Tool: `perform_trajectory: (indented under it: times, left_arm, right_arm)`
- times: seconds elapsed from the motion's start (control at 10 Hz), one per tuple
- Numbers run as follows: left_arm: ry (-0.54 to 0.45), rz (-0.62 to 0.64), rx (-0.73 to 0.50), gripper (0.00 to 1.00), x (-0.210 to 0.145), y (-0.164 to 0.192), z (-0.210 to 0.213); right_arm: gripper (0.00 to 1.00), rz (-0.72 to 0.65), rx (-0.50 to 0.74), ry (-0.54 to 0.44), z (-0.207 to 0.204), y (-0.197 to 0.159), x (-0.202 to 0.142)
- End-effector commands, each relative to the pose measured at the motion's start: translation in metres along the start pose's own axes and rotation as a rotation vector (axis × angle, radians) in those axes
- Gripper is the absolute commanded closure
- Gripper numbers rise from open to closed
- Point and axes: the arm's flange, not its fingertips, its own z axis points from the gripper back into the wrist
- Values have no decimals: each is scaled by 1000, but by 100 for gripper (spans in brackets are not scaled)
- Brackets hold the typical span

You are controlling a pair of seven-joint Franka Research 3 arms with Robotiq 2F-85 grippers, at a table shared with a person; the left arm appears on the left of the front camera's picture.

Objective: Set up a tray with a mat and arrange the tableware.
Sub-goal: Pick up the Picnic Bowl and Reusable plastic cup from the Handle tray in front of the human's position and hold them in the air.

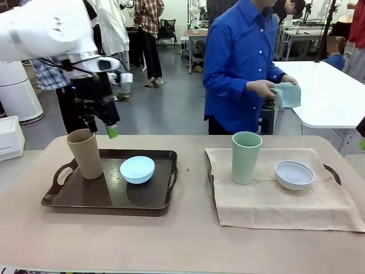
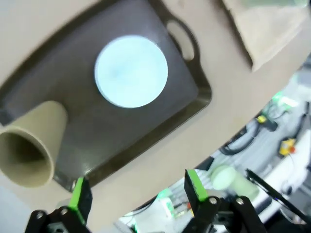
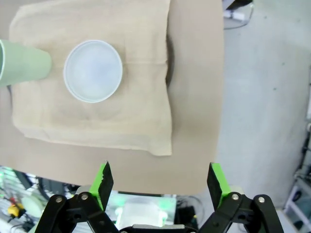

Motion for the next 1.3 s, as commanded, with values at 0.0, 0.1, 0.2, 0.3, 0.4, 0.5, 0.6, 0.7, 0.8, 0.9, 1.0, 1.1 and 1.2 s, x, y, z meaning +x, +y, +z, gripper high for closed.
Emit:
perform_trajectory:
  times: [0.0,0.1,0.2,0.3,0.4,0.5,0.6,0.7,0.8,0.9,1.0,1.1,1.2]
  left_arm:
    - [-172,58,2,0,-56,11,30]
    - [-223,80,6,0,-70,20,39]
    - [-288,120,-9,0,-100,35,56]
    - [-347,131,-64,0,-120,54,66]
    - [-388,108,-195,0,-131,78,69]
    - [-424,82,-370,0,-139,102,67]
    - [-449,79,-547,0,-145,127,61]
    - [-476,50,-763,0,-155,151,59]
    - [-452,56,-858,0,-165,165,49]
    - [-383,72,-914,0,-166,176,42]
    - [-298,131,-934,0,-172,180,38]
    - [-231,206,-931,0,-180,181,40]
    - [-203,231,-929,0,-180,182,37]
  right_arm:
    - [0,-47,100,19,8,-14,3]
    - [0,-65,139,26,8,-21,1]
    - [0,-89,192,30,9,-31,4]
    - [0,-112,266,32,11,-40,5]
    - [0,-145,412,61,10,-48,4]
    - [0,-180,501,72,9,-57,4]
    - [0,-230,569,91,5,-67,2]
    - [0,-261,648,87,5,-75,-2]
    - [0,-283,642,82,6,-84,-8]
    - [0,-324,631,88,7,-96,-10]
    - [0,-370,618,104,6,-104,-15]
    - [0,-406,622,78,6,-109,-19]
    - [0,-438,616,49,5,-113,-20]
